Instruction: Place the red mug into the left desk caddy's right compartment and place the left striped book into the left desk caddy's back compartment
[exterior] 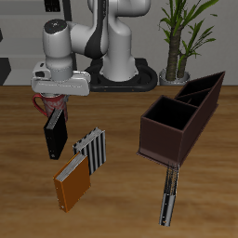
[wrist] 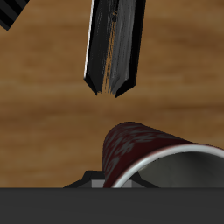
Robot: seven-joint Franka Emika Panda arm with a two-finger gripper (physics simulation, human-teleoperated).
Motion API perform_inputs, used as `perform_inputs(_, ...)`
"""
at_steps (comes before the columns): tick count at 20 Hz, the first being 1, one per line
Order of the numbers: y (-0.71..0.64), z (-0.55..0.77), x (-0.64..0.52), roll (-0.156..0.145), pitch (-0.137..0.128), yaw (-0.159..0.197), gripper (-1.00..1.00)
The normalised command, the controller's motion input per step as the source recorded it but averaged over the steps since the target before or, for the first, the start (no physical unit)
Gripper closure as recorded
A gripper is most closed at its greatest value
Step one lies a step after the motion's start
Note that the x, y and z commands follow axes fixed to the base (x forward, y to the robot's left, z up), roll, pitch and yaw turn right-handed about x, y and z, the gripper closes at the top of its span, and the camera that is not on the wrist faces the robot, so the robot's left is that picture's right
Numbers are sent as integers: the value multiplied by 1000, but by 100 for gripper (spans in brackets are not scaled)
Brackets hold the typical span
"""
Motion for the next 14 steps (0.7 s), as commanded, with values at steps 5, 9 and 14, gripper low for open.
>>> perform_inputs(5, 661, 482, -107, 13, -42, 57, 100)
perform_inputs(9, 560, 433, 117, 27, -3, 76, 100)
perform_inputs(14, 418, 404, 129, 10, -26, 35, 100)
